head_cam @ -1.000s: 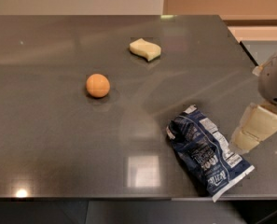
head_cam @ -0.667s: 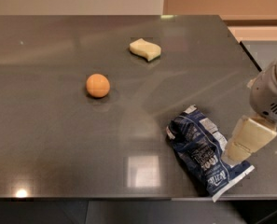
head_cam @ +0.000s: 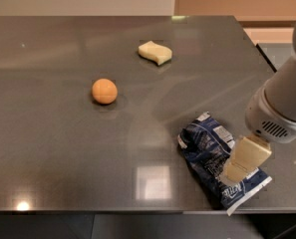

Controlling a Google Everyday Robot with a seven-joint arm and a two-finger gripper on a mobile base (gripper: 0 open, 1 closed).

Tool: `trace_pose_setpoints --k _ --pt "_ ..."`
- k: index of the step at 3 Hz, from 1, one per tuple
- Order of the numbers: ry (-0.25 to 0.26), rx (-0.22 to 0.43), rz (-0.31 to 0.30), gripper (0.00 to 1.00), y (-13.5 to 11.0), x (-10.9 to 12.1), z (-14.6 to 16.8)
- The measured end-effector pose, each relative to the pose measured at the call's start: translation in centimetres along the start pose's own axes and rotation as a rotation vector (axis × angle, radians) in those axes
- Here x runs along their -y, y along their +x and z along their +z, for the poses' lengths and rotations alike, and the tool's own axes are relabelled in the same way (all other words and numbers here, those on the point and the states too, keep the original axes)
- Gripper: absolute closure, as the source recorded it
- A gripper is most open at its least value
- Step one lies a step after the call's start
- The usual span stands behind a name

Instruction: Pick blue chip bag

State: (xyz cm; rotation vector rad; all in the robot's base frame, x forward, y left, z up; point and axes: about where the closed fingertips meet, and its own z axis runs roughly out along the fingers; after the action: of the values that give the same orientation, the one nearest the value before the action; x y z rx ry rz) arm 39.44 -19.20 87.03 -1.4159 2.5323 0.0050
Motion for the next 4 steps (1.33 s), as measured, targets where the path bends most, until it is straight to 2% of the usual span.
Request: trace_pose_setpoints --k 1,2,4 --pt "-0.034 -0.016 0.007 0.0 -0.2 -0.4 1.9" --pt "-0.056 -0.046 -0.01 0.0 -0.5 -1.2 3.5" --pt "-0.072 -0.08 -0.048 0.41 -1.2 -2.5 4.6"
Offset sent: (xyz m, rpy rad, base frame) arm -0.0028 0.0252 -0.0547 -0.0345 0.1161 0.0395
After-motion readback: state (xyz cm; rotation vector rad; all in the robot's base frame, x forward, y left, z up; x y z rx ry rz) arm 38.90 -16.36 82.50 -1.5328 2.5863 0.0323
